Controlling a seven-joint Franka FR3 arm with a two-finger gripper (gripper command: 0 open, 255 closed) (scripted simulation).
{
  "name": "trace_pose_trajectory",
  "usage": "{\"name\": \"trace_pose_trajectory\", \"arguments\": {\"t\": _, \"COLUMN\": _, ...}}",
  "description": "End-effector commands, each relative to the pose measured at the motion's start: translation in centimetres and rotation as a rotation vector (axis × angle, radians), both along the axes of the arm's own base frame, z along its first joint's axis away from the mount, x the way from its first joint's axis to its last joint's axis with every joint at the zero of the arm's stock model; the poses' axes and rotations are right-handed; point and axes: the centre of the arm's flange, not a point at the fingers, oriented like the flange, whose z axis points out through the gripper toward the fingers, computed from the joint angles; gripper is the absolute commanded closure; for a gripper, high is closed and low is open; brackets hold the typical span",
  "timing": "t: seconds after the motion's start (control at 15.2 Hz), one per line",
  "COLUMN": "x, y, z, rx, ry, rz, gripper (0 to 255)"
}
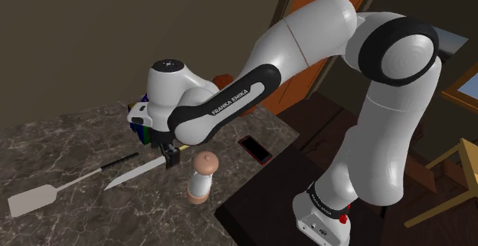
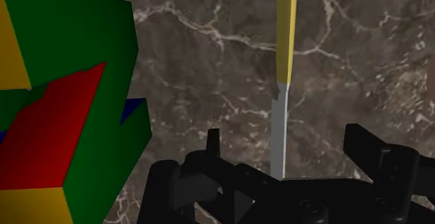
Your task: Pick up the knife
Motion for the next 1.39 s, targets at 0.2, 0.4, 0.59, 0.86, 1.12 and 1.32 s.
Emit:
{"name": "trace_pose_trajectory", "arguments": {"t": 0.2, "x": 0.0, "y": -0.1, "z": -1.3, "rx": 0.0, "ry": 0.0, "rz": 0.0, "gripper": 255}}
{"name": "trace_pose_trajectory", "arguments": {"t": 0.4, "x": -0.1, "y": -0.1, "z": -1.3, "rx": 0.0, "ry": 0.0, "rz": 0.001, "gripper": 255}}
{"name": "trace_pose_trajectory", "arguments": {"t": 0.59, "x": -0.1, "y": -0.1, "z": -1.3, "rx": 0.0, "ry": 0.0, "rz": 0.0, "gripper": 255}}
{"name": "trace_pose_trajectory", "arguments": {"t": 0.86, "x": -0.1, "y": 0.0, "z": -0.8, "rx": 0.0, "ry": 0.0, "rz": 0.001, "gripper": 255}}
{"name": "trace_pose_trajectory", "arguments": {"t": 1.12, "x": 0.0, "y": 0.0, "z": 1.3, "rx": 0.0, "ry": 0.0, "rz": 0.0, "gripper": 255}}
{"name": "trace_pose_trajectory", "arguments": {"t": 1.32, "x": 0.0, "y": 0.0, "z": 2.9, "rx": 0.0, "ry": 0.0, "rz": 0.0, "gripper": 255}}
